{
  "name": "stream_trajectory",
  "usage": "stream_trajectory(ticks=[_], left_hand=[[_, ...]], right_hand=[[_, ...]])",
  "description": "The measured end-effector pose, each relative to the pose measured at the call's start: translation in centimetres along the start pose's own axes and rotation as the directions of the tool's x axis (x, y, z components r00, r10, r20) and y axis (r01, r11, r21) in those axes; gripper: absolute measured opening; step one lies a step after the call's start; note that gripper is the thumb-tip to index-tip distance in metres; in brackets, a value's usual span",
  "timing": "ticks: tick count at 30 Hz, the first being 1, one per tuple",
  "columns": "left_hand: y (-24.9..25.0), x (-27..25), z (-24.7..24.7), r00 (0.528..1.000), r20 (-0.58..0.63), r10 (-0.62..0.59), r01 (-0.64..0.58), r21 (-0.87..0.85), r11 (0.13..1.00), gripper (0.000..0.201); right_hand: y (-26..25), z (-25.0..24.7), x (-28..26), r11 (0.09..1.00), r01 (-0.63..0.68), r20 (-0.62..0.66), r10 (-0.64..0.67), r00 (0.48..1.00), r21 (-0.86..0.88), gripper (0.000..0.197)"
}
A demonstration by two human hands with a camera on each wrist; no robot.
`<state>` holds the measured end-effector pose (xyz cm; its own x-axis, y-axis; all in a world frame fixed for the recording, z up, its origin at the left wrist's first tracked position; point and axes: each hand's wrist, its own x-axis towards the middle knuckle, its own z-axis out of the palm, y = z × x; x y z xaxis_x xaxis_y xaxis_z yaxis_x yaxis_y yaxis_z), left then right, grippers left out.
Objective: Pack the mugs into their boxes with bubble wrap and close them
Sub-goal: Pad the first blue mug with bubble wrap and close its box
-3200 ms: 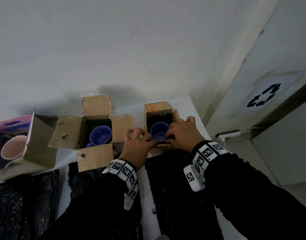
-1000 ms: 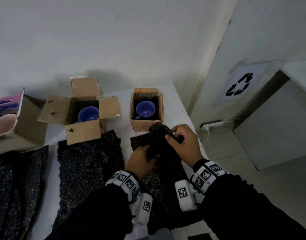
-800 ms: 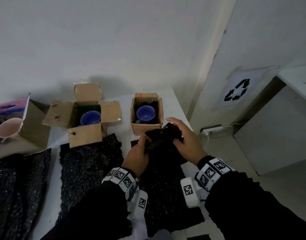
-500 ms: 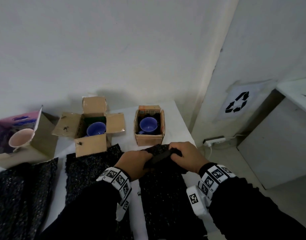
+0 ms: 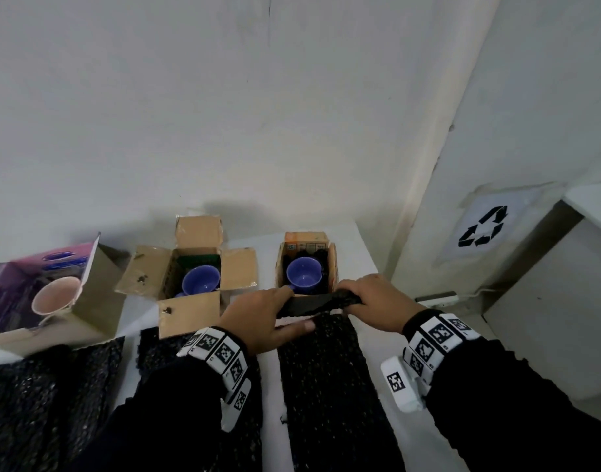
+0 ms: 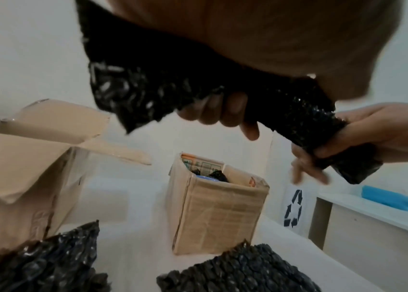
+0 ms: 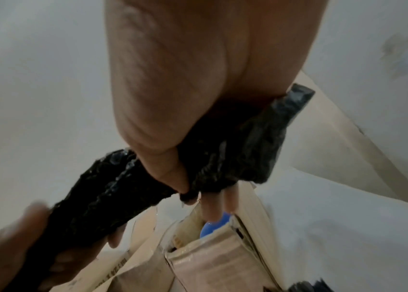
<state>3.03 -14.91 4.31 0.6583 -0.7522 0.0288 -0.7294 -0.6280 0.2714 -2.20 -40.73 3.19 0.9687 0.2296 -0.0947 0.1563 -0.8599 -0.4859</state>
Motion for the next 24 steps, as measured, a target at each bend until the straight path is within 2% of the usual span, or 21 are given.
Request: stream_trajectory(ticks=[2,5,6,7,9,11,13,15,17,19,22,24], left_hand=[[-0.9,0.4,0.0,0.996,-0.089,-0.008,0.001,-0.082,0.997,0.045],[-2.3,1.4,0.1,0.975,-0.208,-0.076,0.053,-0.114,0.992,0.024],[-2.5,1.7,0.2,0.965,-0.242,-0.099,0.067,-0.135,0.989,0.021],[-3.0,2.1,0.5,0.957,-0.268,-0.113,0.072,-0.158,0.985,0.02],[-3.6,2.8,1.3,0.953,-0.291,-0.09,0.047,-0.152,0.987,0.019],[-4.5,3.5,2.3,0.956,-0.292,-0.043,0.026,-0.06,0.998,0.022],[-5.1,4.1,3.3,0.955,-0.297,0.011,0.011,0.072,0.997,0.039],[-5.4,4.5,4.0,0.958,-0.28,0.061,-0.016,0.16,0.987,0.044],[-5.5,4.6,4.7,0.965,-0.237,0.109,-0.05,0.245,0.968,0.038],[-5.5,4.4,5.2,0.974,-0.2,0.109,-0.05,0.278,0.959,0.034],[-5.1,3.9,5.7,0.976,-0.211,0.052,0.001,0.247,0.969,0.045],[-5.0,3.8,5.7,0.975,-0.218,0.055,0.0,0.244,0.97,0.038]], right_hand=[[-0.2,-0.7,0.9,0.998,-0.023,0.041,0.02,0.999,0.064,0.016],[-0.4,-1.9,2.2,0.979,-0.045,0.06,0.033,0.998,0.201,0.031],[-0.3,-2.2,2.8,0.97,-0.058,0.054,0.046,0.997,0.236,0.029],[0.0,-2.4,4.0,0.974,-0.058,0.032,0.052,0.998,0.22,0.022],[0.9,-2.7,6.2,0.998,-0.048,-0.071,0.051,0.996,0.05,0.019],[1.5,-2.6,8.3,0.995,-0.071,-0.203,0.056,0.978,-0.071,0.024],[1.8,-2.1,10.1,0.981,-0.099,-0.342,0.036,0.939,-0.168,0.023],[1.7,-1.3,11.8,0.972,-0.095,-0.418,-0.002,0.908,-0.213,0.024],[1.3,-0.3,13.4,0.991,-0.037,-0.425,-0.022,0.905,-0.13,0.026],[0.7,1.0,14.6,0.998,0.045,-0.41,-0.063,0.91,-0.053,0.026],[0.5,2.7,15.6,0.984,0.155,-0.327,-0.176,0.929,-0.089,0.023],[0.5,3.6,16.0,0.967,0.225,-0.26,-0.249,0.933,-0.118,0.022]])
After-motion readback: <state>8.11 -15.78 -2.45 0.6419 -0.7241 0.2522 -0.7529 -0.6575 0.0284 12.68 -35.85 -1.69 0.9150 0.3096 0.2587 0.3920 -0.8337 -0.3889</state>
